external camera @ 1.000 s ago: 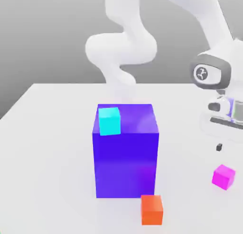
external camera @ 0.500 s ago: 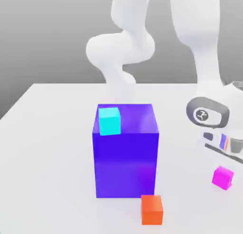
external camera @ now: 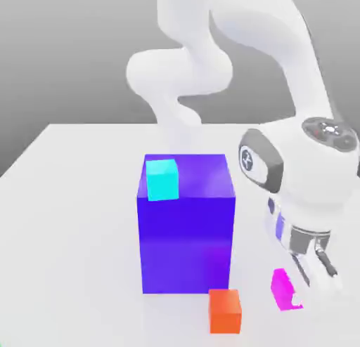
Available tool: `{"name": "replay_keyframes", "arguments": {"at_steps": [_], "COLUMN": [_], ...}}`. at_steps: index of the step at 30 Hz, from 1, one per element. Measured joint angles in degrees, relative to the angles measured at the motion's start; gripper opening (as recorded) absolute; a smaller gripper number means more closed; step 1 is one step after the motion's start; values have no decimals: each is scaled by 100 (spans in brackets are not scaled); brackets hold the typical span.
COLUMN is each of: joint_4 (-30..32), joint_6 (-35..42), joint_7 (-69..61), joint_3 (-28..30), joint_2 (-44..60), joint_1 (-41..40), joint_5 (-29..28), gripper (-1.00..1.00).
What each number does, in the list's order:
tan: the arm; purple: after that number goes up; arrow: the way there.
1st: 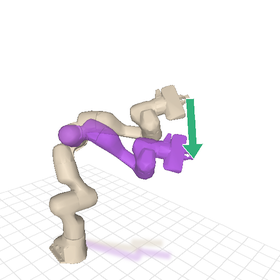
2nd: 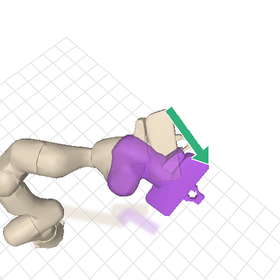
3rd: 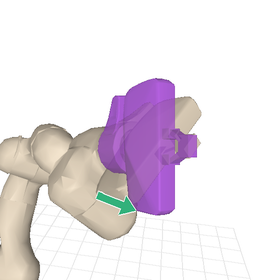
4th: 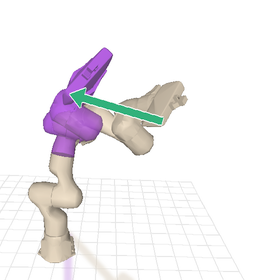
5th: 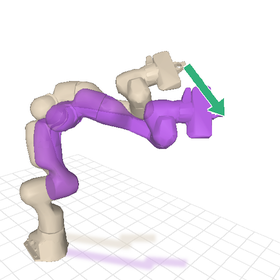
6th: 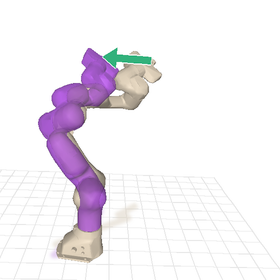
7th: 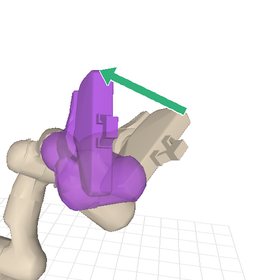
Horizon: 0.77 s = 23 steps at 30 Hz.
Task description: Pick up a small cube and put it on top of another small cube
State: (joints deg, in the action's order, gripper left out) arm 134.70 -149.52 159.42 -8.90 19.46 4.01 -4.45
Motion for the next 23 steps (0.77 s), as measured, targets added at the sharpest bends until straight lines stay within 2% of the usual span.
{"name": "replay_keyframes", "arguments": {"at_steps": [5, 15, 16, 19, 20, 23], "joint_4": [-607, -1888, -2085, -2312, -2338, -2338], "joint_6": [369, 1284, 1340, 1121, 1054, 1053], "joint_7": [599, 659, 659, 615, 585, 585], "joint_3": [840, 4596, 4818, 4663, 4593, 4594], "joint_2": [251, 1164, 1430, 1911, 2004, 2004], "joint_1": [-515, 617, 564, 213, 145, 145], "joint_5": [517, 3137, 3472, 3904, 3983, 3983], "gripper": [-100, -100, -100, -100, 100, 100]}}
